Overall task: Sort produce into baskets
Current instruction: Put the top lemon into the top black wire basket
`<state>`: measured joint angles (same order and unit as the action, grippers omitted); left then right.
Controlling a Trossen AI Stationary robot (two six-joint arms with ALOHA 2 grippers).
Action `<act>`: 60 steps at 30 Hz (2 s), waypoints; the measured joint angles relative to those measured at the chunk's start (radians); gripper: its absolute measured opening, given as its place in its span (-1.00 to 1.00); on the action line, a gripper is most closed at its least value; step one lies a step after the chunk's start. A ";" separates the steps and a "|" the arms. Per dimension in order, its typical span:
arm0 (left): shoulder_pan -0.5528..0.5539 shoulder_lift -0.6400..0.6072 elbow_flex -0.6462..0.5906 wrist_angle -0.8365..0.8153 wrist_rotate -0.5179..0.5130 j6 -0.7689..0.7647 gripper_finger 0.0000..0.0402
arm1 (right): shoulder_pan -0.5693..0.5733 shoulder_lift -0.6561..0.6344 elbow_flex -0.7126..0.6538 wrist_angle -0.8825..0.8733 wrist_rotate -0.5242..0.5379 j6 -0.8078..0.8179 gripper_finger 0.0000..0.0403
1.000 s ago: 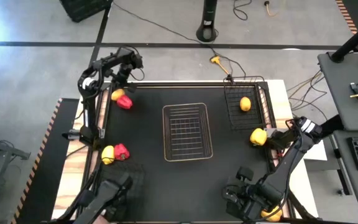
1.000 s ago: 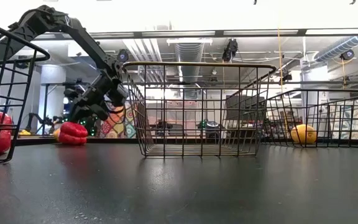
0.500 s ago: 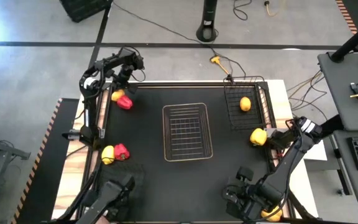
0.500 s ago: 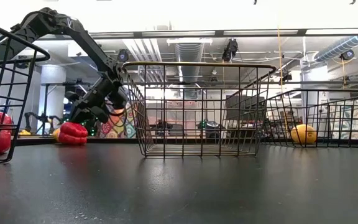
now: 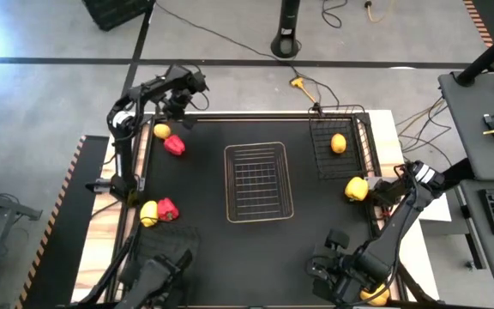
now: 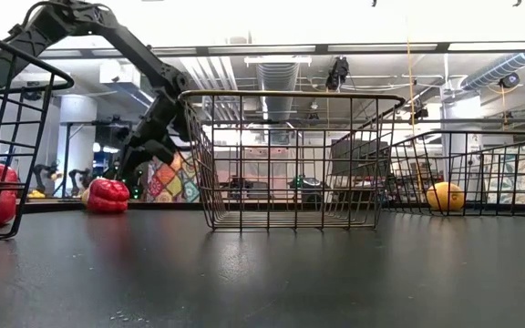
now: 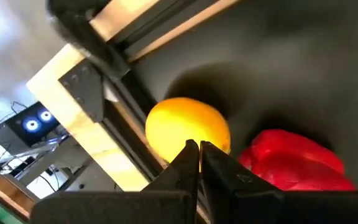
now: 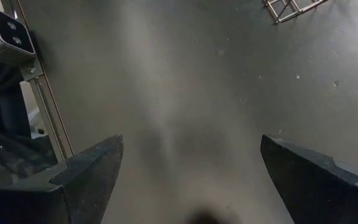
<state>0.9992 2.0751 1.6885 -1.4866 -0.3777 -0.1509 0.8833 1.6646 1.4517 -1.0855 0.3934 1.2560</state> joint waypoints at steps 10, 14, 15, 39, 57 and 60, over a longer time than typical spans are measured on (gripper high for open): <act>0.046 -0.013 -0.028 -0.023 -0.006 -0.023 -0.82 | 0.000 0.000 0.000 0.002 0.028 -0.001 0.85; 0.049 -0.013 -0.029 -0.027 -0.006 -0.041 -0.53 | 0.000 0.000 0.000 0.001 0.029 -0.004 0.85; 0.049 -0.013 -0.030 -0.027 -0.004 -0.056 -0.44 | 0.000 0.000 0.000 0.001 0.029 -0.010 0.85; 0.080 -0.015 -0.036 0.012 0.126 0.009 0.28 | 0.006 0.000 0.000 -0.002 0.079 -0.037 0.85; 0.089 -0.002 -0.108 0.077 0.107 -0.120 0.41 | 0.006 0.000 0.000 -0.005 0.081 -0.044 0.85; 0.086 -0.012 -0.088 0.013 0.057 -0.108 0.42 | 0.006 0.000 0.000 -0.009 0.082 -0.045 0.85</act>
<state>1.0851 2.0635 1.6009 -1.4733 -0.3207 -0.2586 0.8896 1.6646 1.4517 -1.0946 0.4755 1.2106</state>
